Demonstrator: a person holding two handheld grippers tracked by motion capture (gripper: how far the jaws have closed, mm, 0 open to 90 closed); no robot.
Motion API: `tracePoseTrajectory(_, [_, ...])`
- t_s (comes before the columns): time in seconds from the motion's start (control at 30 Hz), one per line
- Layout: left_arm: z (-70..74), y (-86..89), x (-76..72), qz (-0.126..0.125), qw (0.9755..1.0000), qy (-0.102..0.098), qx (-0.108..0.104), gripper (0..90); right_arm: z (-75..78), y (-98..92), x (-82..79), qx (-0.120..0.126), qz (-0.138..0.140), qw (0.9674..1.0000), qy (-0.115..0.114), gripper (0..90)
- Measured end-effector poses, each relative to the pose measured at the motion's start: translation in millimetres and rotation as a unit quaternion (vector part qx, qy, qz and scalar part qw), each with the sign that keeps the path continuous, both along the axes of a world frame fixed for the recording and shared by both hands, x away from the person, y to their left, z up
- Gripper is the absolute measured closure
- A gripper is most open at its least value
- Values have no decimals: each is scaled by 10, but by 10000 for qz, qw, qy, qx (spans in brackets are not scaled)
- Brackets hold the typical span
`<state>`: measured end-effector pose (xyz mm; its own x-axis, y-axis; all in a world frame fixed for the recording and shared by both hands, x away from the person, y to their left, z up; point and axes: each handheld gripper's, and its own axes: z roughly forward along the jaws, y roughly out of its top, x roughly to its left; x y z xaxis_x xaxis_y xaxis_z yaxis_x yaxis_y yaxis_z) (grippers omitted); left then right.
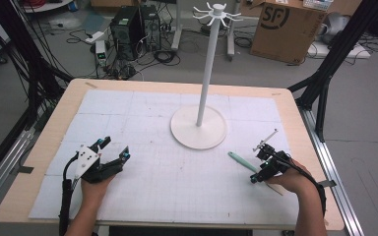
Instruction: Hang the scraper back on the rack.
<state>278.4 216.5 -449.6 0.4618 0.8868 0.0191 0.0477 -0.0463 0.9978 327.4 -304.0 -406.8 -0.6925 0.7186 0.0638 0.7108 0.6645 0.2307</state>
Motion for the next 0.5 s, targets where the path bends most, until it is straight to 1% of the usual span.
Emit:
tracePoseTrajectory(0.03, [0, 0, 0, -2, 10000, 1, 1, 255, -4, 6, 9, -15, 9, 10000, 60, 350])
tracePoseTrajectory(0.17, [1, 2, 0, -12, 10000, 6, 6, 255, -15, 8, 39, -62, 45, 9999, 112, 361])
tracePoseTrajectory(0.3, [1, 2, 0, -12, 10000, 5, 8, 255, -27, -6, 60, -40, 32, 9999, 104, 371])
tracePoseTrajectory(0.33, [0, 0, -1, 5, 10000, 5, -3, 256, -23, -12, 67, -90, 51, 9998, 148, 375])
tracePoseTrajectory(0.43, [0, 0, 0, 4, 10000, 5, -3, 256, -30, -19, 70, -66, 26, 9998, 166, 392])
tracePoseTrajectory(0.5, [1, 0, 0, -4, 10000, 3, 6, 255, -33, -18, 73, -83, 32, 9999, 141, 400])
